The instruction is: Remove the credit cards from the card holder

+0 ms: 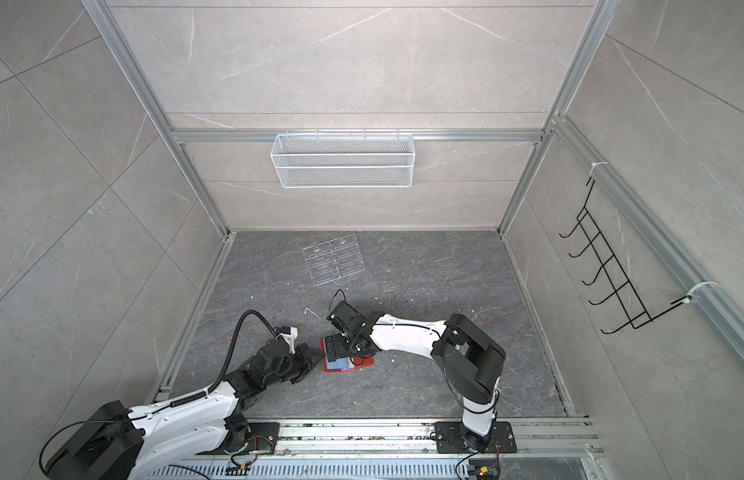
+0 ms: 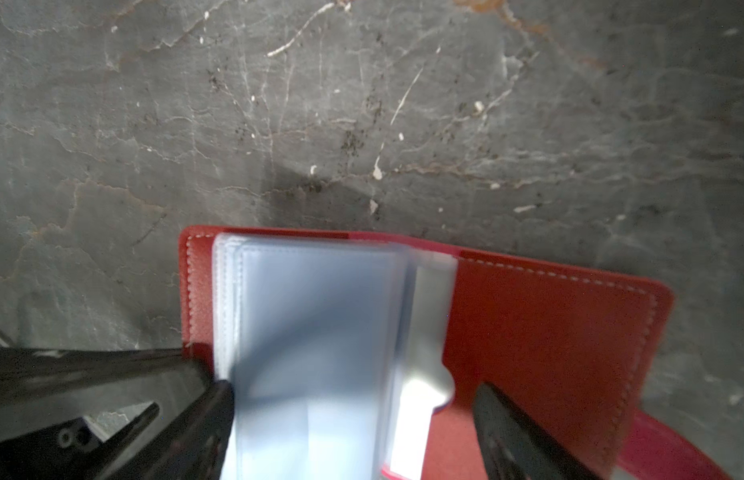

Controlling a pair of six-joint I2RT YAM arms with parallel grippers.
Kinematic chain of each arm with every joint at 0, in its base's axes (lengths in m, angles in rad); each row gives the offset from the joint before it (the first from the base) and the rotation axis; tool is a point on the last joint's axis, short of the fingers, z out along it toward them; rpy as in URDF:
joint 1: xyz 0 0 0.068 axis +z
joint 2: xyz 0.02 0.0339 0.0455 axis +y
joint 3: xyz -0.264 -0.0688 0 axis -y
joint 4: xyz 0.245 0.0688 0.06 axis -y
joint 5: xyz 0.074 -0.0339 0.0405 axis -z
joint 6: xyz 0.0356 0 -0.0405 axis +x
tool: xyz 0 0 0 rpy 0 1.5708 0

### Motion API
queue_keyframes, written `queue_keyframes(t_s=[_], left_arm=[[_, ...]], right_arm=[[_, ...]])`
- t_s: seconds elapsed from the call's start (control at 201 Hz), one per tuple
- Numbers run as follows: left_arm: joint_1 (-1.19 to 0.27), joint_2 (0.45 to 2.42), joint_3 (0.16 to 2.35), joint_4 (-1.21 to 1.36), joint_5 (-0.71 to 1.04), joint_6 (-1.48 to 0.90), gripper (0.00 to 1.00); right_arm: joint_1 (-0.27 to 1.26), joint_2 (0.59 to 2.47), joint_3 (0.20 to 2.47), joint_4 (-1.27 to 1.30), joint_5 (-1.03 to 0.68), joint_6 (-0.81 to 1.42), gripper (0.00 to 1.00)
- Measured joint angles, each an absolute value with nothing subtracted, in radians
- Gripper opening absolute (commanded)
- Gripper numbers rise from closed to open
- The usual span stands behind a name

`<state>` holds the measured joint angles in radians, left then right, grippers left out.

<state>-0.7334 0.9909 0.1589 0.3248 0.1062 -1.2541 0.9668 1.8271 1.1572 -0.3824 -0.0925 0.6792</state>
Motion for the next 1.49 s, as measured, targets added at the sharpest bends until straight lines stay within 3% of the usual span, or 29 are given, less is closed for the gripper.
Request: queue_keyframes(t_s=[0.269, 0.458, 0.667, 0.821, 1.195, 1.493], left_arm=[[-0.733, 0.989, 0.159, 0.316, 0.105, -1.253, 0.00], [-0.733, 0.988, 0.160, 0.315, 0.105, -1.253, 0.00], [-0.733, 0.988, 0.162, 0.318, 0.107, -1.251, 0.00], [-0.733, 0.988, 0.164, 0.318, 0.107, -1.246, 0.00], [-0.733, 0.990, 0.175, 0.318, 0.107, -1.238, 0.00], [-0.734, 0.991, 0.178, 0.300, 0.103, -1.237, 0.00]], right_arm=[[0.967, 1.839, 1.160, -0.393, -0.066, 0.679, 0.89], [0.949, 1.833, 1.145, -0.426, 0.074, 0.700, 0.89], [0.883, 1.662, 1.027, -0.447, 0.188, 0.726, 0.94], [0.892, 1.522, 1.031, -0.430, 0.141, 0.709, 0.95], [0.997, 1.757, 1.138, -0.367, -0.020, 0.683, 0.95], [0.997, 1.812, 1.165, -0.364, -0.031, 0.684, 0.93]])
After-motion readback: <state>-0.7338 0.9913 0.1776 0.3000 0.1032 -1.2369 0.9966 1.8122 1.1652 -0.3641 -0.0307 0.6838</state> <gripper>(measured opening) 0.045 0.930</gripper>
